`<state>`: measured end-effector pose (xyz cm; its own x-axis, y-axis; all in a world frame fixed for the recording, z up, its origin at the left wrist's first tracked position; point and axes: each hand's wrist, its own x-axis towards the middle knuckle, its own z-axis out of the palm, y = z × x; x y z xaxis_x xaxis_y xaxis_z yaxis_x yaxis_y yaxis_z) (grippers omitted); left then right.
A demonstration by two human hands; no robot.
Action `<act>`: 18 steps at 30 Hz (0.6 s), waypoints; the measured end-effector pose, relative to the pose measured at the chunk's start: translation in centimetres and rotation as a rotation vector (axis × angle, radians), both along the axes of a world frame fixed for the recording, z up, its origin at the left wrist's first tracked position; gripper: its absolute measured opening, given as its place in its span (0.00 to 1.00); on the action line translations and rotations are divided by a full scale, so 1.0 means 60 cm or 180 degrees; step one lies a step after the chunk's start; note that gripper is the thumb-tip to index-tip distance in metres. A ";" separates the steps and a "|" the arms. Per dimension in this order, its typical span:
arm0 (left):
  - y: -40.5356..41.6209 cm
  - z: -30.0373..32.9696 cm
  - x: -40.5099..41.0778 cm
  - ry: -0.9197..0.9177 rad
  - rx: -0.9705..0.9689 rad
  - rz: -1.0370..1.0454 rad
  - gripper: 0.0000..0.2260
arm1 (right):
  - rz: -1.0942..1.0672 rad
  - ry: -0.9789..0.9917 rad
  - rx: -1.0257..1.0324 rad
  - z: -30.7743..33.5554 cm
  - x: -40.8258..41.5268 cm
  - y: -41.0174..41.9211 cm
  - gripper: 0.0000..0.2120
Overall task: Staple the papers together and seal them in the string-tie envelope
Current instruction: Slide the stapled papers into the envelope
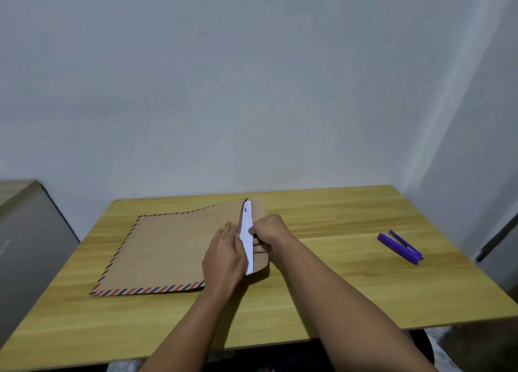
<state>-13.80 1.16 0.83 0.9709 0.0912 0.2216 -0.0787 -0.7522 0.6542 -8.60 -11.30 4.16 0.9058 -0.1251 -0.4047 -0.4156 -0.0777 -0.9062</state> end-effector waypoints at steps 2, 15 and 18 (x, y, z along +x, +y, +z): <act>0.000 0.001 0.001 -0.0005 0.0012 0.0009 0.20 | 0.0062 0.0099 0.0187 -0.005 0.000 -0.001 0.06; -0.016 0.026 -0.003 -0.0136 0.0332 0.0055 0.13 | -0.0526 -0.0110 0.0198 0.002 0.012 0.000 0.07; -0.012 0.022 -0.003 -0.0084 0.0374 0.0032 0.09 | -0.0396 -0.0131 0.0244 0.001 0.009 0.003 0.07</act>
<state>-13.98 0.44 2.17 0.9637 0.0728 0.2568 -0.0867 -0.8244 0.5594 -8.03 -11.14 4.20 0.9013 -0.2075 -0.3803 -0.3801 0.0423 -0.9240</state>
